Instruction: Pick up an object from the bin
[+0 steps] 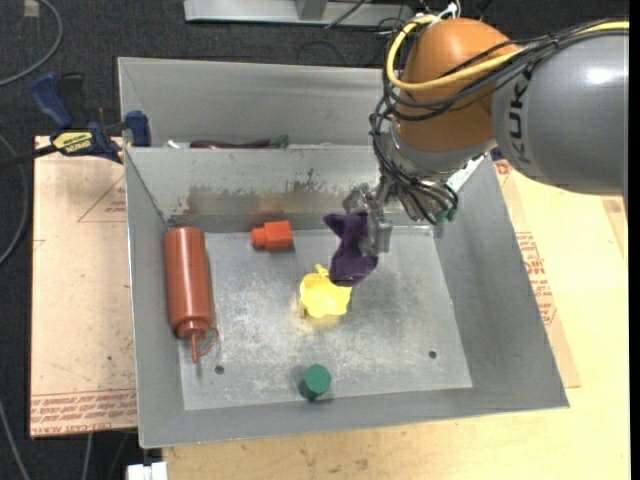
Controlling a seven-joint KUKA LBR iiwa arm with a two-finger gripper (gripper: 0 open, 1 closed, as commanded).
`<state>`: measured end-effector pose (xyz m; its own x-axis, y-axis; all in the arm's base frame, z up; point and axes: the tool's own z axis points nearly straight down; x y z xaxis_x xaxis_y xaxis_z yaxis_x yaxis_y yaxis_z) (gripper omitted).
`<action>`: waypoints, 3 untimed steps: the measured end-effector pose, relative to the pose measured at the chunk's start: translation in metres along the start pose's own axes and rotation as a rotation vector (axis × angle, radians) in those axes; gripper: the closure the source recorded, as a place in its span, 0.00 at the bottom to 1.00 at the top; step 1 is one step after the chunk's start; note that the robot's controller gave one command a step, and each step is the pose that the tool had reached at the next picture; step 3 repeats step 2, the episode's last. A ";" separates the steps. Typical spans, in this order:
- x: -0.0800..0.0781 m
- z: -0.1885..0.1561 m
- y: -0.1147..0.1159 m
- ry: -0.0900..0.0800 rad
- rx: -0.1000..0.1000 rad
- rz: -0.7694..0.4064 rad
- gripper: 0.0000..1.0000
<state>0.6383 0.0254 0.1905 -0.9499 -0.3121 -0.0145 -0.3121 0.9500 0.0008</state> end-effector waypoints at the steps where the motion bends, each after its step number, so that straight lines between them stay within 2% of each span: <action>1: 0.000 0.000 0.000 0.000 0.000 0.000 1.00; 2: 0.015 -0.131 -0.012 -0.005 0.000 0.053 1.00; 3: 0.015 -0.131 -0.012 -0.005 0.000 0.053 1.00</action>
Offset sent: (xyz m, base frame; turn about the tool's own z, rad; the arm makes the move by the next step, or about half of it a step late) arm -0.0137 -0.0171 0.1300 0.0533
